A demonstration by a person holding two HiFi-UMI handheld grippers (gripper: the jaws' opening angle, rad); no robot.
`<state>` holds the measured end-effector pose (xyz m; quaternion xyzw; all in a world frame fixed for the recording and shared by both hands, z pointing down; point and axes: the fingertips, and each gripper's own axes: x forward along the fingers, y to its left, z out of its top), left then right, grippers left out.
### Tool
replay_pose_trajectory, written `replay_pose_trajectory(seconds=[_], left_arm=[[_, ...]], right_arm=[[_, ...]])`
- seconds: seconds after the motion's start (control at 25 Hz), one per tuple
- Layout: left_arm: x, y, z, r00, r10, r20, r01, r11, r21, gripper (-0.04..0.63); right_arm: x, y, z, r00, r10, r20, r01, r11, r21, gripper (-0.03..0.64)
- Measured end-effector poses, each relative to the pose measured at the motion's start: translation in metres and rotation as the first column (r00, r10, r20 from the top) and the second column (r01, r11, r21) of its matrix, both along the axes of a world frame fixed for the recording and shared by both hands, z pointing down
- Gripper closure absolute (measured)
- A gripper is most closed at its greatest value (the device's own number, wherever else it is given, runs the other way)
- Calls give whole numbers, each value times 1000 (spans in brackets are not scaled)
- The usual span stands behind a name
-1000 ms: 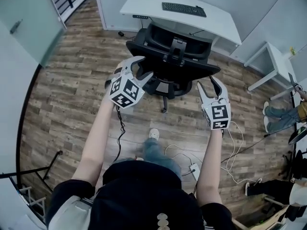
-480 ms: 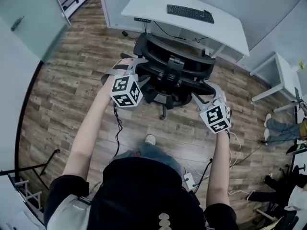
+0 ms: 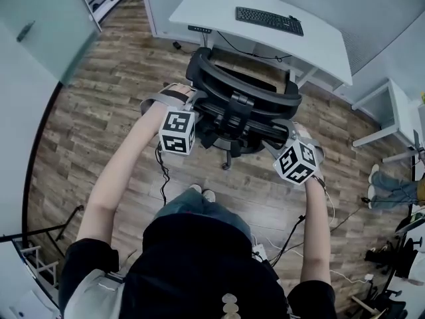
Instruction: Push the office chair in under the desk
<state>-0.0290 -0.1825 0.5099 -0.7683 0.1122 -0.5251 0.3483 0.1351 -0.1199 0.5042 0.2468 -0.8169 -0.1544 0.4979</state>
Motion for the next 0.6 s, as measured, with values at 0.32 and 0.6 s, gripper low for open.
replay_pose_trajectory(seconds=[0.32, 0.6], left_arm=[[-1, -5, 12, 995, 53, 90, -54, 998, 14, 423], [2, -7, 15, 986, 84, 142, -88, 996, 21, 439]], right_arm=[[-12, -6, 16, 994, -56, -91, 49, 996, -74, 419], [-13, -11, 22, 994, -48, -98, 39, 995, -90, 473]])
